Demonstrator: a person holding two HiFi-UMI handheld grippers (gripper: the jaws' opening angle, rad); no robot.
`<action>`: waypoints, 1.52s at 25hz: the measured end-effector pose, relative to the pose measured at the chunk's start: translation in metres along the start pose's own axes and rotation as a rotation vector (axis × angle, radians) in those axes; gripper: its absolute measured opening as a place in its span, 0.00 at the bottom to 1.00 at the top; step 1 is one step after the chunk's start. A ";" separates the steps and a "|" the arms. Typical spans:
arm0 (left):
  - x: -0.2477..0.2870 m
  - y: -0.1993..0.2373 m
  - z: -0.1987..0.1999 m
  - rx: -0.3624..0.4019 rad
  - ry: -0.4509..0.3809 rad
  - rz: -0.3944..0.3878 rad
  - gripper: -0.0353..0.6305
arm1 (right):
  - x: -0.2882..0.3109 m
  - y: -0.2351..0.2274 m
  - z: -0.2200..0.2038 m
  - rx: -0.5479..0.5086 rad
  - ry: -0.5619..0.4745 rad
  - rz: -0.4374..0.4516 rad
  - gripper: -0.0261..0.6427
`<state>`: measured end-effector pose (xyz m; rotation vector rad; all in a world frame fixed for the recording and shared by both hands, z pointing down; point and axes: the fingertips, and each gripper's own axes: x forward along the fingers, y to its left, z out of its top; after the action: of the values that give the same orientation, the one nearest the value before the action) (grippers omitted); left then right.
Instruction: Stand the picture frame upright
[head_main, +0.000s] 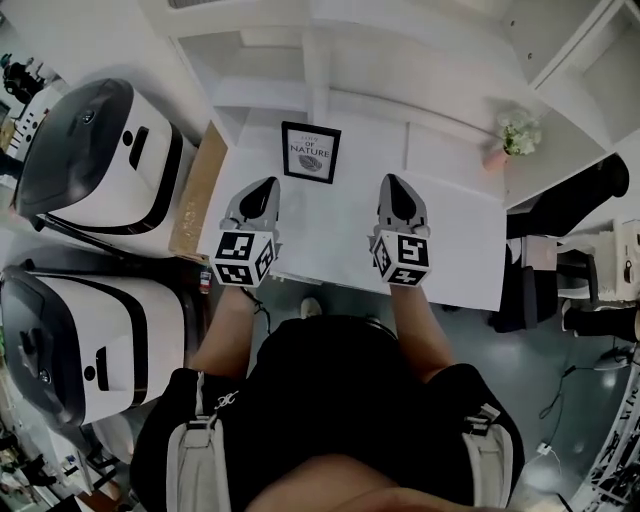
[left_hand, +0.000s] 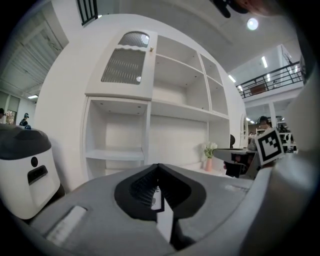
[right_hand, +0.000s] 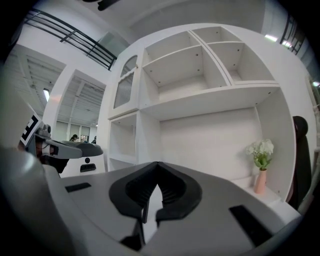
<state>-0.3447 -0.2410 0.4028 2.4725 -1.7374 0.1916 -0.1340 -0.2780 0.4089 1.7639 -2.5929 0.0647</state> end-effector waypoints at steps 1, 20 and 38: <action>-0.006 -0.011 0.004 -0.002 -0.002 0.001 0.08 | -0.010 -0.006 0.003 0.000 -0.003 0.000 0.04; -0.015 -0.131 0.027 0.115 -0.032 0.057 0.08 | -0.093 -0.083 0.018 -0.034 -0.008 0.004 0.04; 0.003 -0.152 0.022 0.136 -0.024 0.018 0.08 | -0.084 -0.096 0.012 -0.034 0.008 0.010 0.04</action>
<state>-0.1996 -0.1961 0.3780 2.5636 -1.8146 0.2924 -0.0137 -0.2351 0.3979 1.7362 -2.5816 0.0278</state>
